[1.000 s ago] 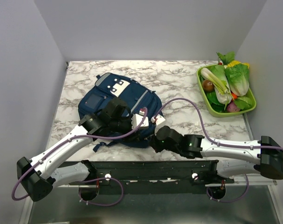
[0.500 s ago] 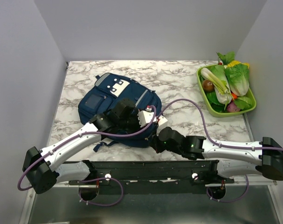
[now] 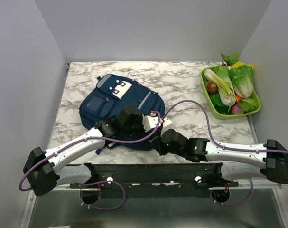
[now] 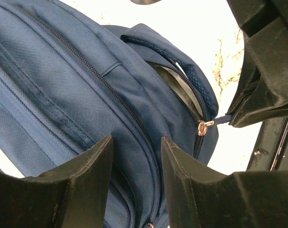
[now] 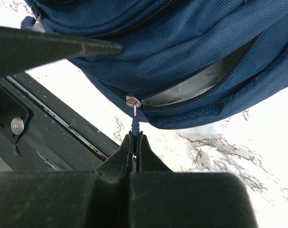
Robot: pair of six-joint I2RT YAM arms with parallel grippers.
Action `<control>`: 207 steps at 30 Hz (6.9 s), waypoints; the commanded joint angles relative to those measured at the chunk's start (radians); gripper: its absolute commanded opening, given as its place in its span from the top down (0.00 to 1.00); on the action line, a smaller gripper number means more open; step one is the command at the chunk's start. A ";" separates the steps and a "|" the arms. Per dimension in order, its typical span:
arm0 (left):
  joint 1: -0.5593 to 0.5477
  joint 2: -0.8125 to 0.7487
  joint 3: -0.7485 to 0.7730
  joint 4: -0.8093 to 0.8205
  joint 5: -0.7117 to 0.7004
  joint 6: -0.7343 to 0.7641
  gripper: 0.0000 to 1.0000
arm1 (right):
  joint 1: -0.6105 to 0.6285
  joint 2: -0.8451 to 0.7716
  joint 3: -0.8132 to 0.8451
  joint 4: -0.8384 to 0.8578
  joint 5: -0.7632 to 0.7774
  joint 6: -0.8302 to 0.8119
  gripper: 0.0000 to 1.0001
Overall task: Pack the student bag
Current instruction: Zip the student bag at the center of the board.
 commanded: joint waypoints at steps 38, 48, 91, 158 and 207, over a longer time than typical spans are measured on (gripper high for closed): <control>-0.005 -0.035 0.106 -0.284 0.119 0.079 1.00 | -0.254 -0.160 0.001 -0.078 -0.228 -0.053 0.99; -0.008 0.004 0.133 -0.225 0.039 0.082 0.30 | -0.254 -0.137 -0.029 -0.036 -0.281 -0.011 0.99; 0.012 -0.119 0.178 -0.402 0.026 0.112 1.00 | -0.343 -0.183 0.034 -0.096 -0.314 -0.059 0.99; -0.178 0.151 0.296 -0.416 0.085 0.134 0.62 | -0.536 -0.176 -0.221 0.307 -0.464 0.008 0.99; -0.204 0.165 0.077 -0.276 -0.194 0.080 0.82 | -0.391 -0.237 -0.218 0.240 -0.447 0.024 0.99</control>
